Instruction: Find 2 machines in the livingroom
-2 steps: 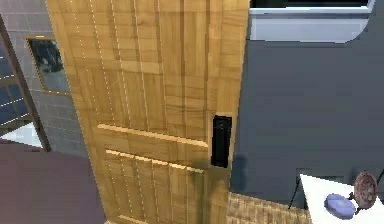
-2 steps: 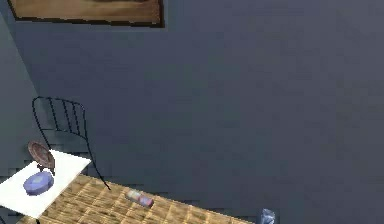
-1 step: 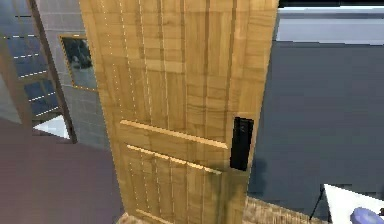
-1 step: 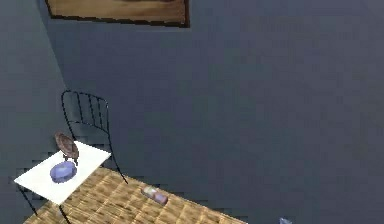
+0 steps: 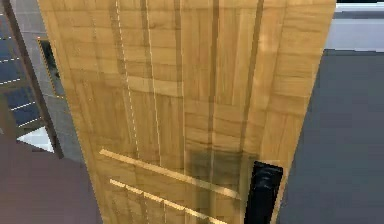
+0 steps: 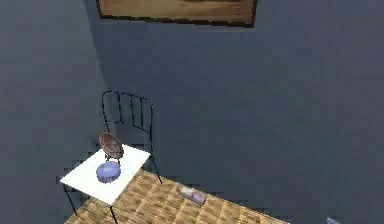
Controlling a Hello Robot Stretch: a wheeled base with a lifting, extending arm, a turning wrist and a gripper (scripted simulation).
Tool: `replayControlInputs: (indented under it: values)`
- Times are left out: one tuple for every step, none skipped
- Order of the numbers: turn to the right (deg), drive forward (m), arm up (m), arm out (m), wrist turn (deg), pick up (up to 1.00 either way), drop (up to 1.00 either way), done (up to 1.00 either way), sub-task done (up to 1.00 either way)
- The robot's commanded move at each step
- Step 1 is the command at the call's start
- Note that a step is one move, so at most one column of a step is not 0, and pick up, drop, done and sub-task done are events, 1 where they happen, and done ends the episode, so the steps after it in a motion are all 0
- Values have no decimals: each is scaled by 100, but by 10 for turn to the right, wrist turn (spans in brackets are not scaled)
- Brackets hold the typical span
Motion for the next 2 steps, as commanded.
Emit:
replayControlInputs:
  values:
    - [-450, 0, 0, 0, 0, 0, 0, 0, 0]
    - [-180, 0, 0, 0, 0, 0, 0, 0, 0]
